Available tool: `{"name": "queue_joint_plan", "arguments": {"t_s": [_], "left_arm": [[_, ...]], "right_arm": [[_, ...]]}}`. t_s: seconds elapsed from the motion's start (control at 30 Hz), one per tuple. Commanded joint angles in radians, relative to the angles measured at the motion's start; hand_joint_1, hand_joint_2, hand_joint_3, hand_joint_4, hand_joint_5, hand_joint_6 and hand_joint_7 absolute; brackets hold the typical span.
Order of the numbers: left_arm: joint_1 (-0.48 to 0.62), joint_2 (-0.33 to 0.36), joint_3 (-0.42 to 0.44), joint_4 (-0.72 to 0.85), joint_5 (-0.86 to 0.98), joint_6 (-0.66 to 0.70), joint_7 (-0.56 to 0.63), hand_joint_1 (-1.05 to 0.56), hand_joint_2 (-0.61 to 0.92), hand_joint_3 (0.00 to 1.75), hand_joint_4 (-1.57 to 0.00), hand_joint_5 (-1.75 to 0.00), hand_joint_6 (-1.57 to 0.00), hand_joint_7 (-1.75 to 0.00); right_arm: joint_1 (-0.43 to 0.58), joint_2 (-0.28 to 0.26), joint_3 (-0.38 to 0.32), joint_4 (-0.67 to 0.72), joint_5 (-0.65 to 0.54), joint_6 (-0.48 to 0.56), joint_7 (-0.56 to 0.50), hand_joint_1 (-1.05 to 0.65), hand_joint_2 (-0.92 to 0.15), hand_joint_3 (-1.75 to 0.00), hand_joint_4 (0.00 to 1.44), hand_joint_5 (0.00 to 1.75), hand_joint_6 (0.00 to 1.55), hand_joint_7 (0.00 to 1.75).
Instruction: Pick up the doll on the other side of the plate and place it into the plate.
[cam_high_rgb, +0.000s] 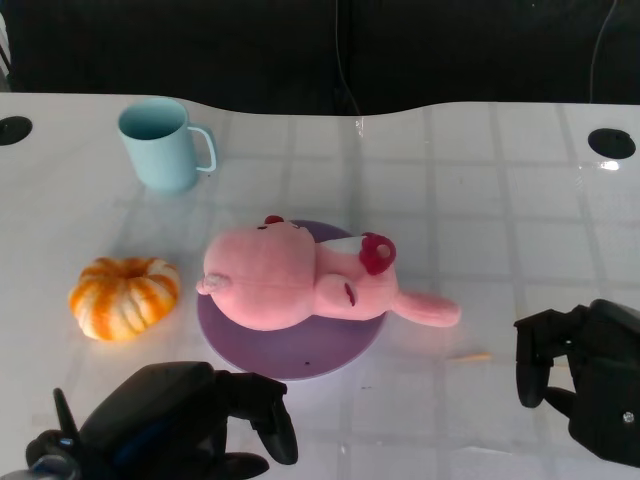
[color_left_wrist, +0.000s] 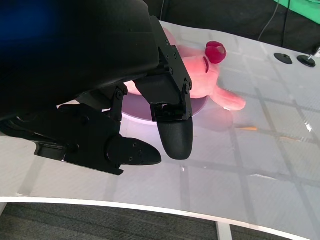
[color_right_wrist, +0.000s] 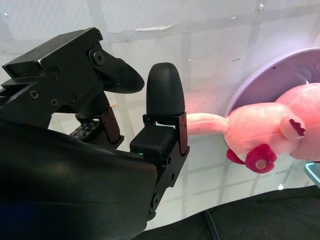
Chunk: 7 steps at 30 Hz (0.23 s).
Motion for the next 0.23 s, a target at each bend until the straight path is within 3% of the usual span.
{"name": "queue_joint_plan", "arguments": {"t_s": [0.03, 0.23], "left_arm": [[0.007, 0.015, 0.008, -0.005, -0.001, 0.003, -0.014, -0.19, 0.92, 0.25, -0.71, -1.48, -0.8, -0.89], [0.002, 0.017, 0.009, 0.006, -0.001, -0.008, -0.013, -0.2, 0.92, 0.26, -0.7, -1.48, -0.8, -0.89]], "right_arm": [[-0.007, -0.016, 0.003, -0.009, -0.003, 0.014, 0.006, -0.09, -0.53, -1.05, 0.79, 1.75, 0.73, 1.5], [-0.013, -0.018, 0.004, -0.003, 0.002, 0.017, 0.012, -0.08, -0.54, -1.05, 0.77, 1.75, 0.74, 1.46]]}}
